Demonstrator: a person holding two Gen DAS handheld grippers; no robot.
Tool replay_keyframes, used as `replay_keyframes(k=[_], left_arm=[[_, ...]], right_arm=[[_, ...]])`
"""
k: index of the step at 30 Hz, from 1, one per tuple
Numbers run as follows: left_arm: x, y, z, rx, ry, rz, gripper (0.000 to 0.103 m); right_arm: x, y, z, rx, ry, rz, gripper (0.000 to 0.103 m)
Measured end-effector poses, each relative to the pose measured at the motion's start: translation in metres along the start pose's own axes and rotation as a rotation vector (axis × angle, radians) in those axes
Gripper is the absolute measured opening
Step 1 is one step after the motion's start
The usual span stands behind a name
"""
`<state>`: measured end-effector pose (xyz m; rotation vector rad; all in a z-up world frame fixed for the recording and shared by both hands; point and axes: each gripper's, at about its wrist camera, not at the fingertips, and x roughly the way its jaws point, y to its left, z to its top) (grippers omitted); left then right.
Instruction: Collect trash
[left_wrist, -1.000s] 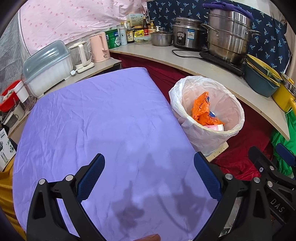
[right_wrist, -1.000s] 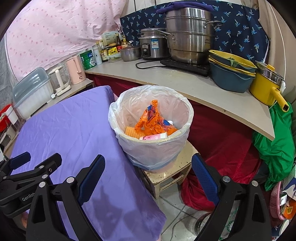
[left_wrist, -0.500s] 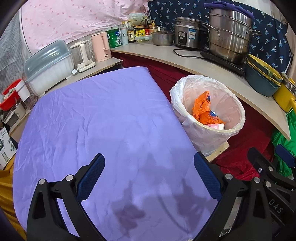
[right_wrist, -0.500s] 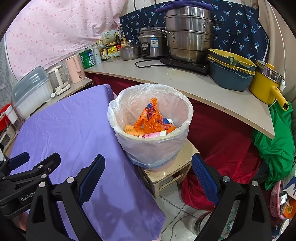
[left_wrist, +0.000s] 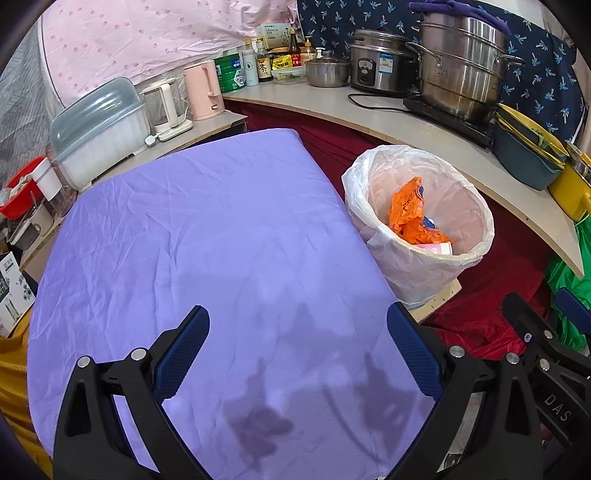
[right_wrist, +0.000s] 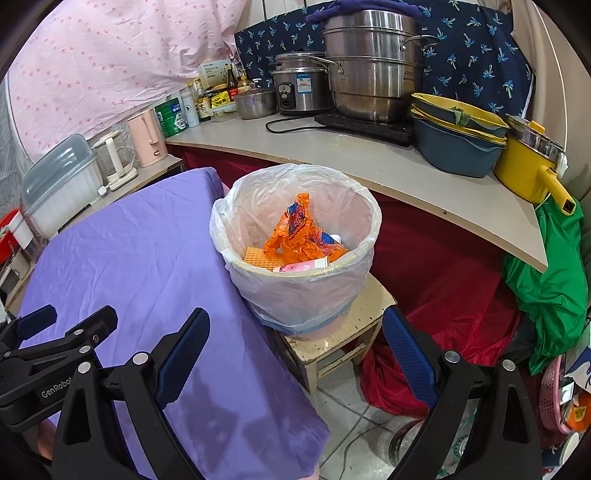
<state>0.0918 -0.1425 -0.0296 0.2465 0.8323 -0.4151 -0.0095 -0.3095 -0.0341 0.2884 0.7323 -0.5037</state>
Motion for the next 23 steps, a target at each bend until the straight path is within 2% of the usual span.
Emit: replay_keyframes(k=[23], left_arm=[[0.0015, -0.0001, -0.0045, 0.024, -0.006, -0.013, 0.092]], right_arm=[[0.0024, 0.0001, -0.0045, 0.004, 0.006, -0.001, 0.091]])
